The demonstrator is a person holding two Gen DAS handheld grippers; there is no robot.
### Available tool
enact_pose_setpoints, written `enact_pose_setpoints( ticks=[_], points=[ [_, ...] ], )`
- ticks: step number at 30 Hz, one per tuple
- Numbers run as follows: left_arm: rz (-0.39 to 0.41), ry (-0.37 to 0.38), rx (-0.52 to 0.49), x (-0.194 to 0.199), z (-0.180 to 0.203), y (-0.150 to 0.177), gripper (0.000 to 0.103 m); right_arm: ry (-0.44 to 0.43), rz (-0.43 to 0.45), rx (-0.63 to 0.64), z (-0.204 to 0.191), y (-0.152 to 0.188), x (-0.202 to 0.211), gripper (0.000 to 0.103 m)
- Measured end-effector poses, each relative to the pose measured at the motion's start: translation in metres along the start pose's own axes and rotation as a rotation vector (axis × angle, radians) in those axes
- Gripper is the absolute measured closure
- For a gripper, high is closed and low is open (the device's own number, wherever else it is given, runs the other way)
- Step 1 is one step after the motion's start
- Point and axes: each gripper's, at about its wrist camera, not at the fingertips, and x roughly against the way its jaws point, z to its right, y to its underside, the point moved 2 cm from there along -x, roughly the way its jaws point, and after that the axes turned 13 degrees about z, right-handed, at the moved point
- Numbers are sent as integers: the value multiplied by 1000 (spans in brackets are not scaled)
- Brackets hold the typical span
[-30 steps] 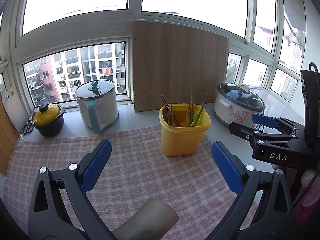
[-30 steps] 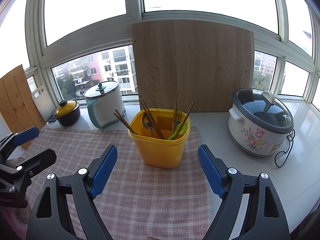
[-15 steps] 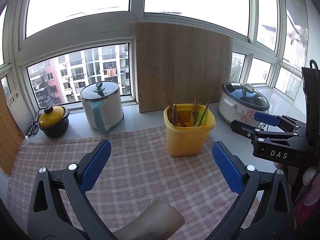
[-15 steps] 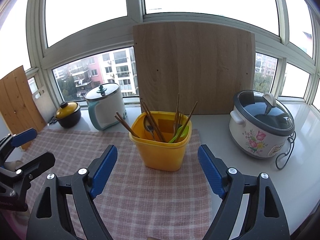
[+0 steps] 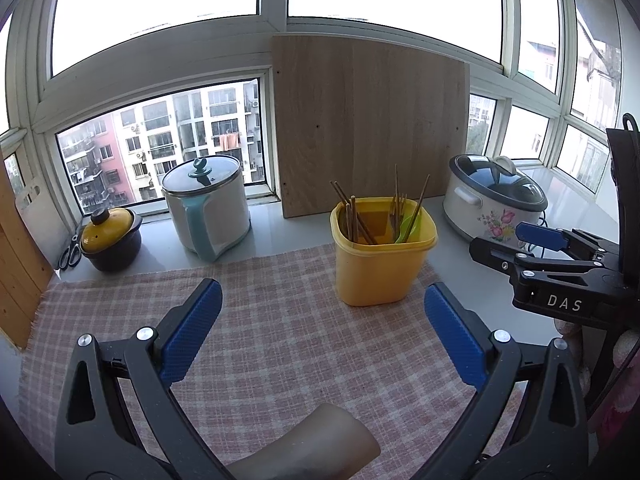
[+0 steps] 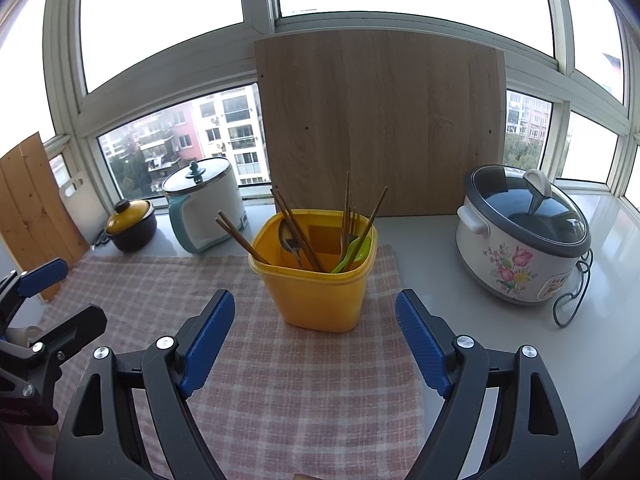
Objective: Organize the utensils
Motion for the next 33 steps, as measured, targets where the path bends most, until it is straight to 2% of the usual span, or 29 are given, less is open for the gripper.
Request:
enact_pose_setpoints(
  ticks=[12,16,25,33],
  points=[
    [-70,33,18,-14,4,17,0,19,-45,-10,7,11,-9,20],
    [-85,24,24,-18,2,23,0,20,-60,-15,8,15,-12,20],
    [-91,-110,30,-17,-21,30,0,0,-79,-15,4,20,-20,20],
    [-95,-138,27,-13,-31,42,0,-45,-100,5,-8,27,-32,20]
  ],
)
